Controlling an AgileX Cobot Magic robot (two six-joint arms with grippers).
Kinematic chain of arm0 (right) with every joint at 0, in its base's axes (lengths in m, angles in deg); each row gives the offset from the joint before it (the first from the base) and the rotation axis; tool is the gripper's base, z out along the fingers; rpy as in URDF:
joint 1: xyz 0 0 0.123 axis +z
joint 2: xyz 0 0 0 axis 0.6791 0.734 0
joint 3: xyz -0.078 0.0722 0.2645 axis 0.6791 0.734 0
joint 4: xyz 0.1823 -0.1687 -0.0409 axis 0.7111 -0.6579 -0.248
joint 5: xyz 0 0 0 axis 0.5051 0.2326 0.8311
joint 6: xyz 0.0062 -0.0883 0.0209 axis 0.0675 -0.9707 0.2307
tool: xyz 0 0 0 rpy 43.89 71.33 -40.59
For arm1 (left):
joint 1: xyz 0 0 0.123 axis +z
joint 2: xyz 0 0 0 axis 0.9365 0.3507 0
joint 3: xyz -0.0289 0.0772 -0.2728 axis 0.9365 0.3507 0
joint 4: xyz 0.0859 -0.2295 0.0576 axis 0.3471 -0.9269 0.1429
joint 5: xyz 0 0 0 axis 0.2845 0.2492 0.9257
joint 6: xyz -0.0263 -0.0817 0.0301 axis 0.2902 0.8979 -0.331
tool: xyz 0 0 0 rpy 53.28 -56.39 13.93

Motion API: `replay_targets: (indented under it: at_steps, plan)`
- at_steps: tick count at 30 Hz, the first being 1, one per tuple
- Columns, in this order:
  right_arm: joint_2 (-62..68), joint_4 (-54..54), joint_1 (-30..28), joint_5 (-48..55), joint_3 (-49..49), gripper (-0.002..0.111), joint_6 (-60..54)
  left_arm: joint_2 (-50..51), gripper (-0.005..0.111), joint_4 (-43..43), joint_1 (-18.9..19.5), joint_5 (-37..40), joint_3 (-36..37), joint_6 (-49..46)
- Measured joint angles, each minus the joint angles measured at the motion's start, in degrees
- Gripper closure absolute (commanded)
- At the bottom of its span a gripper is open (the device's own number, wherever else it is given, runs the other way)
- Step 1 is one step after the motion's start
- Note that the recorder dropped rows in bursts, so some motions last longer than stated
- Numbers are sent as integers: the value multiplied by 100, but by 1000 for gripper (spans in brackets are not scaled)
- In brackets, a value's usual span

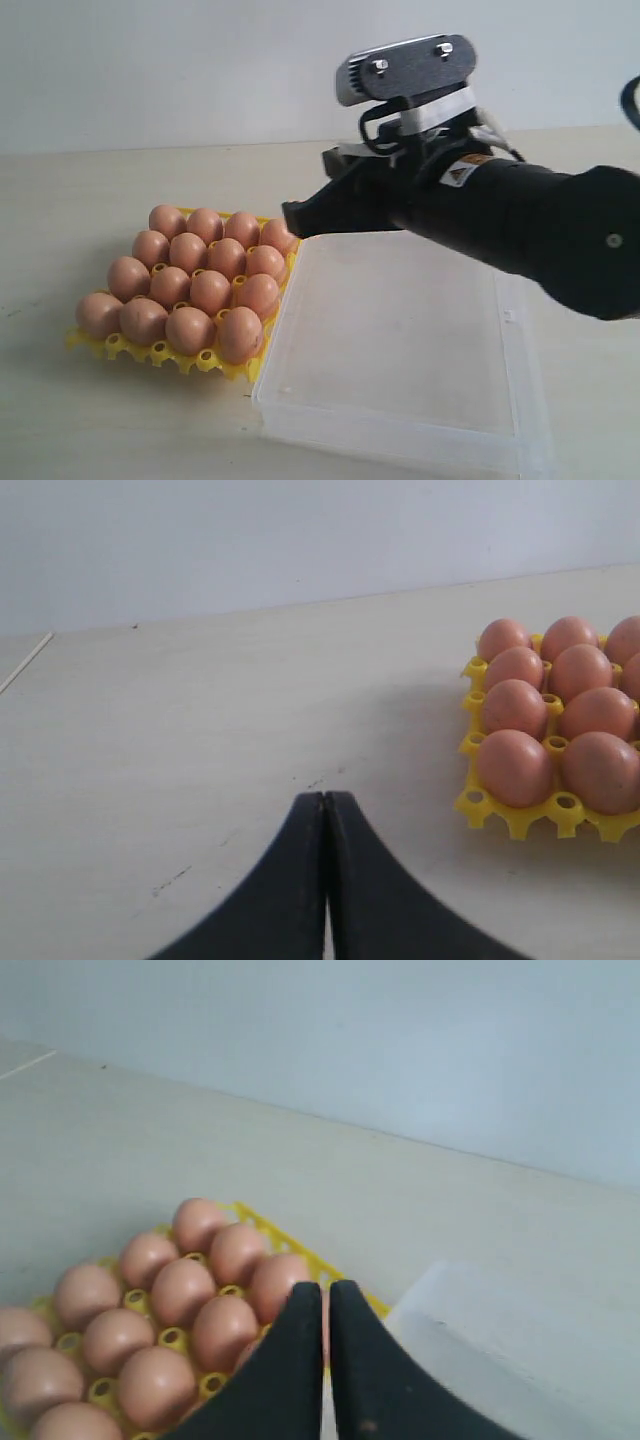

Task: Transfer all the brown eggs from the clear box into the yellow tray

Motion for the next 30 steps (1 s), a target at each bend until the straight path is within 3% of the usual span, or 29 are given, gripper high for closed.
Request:
replay_targets:
  at_steps: [13, 20, 30]
  plan:
    - [-954, 695, -1050, 13, 520, 108, -1028, 0, 107, 0, 0, 0, 0, 0]
    - [-1280, -168, -1644, 763, 520, 108, -740, 0, 107, 0, 0, 0, 0, 0]
    - [-1545, -266, -2386, 1003, 520, 108, -582, 0, 107, 0, 0, 0, 0, 0]
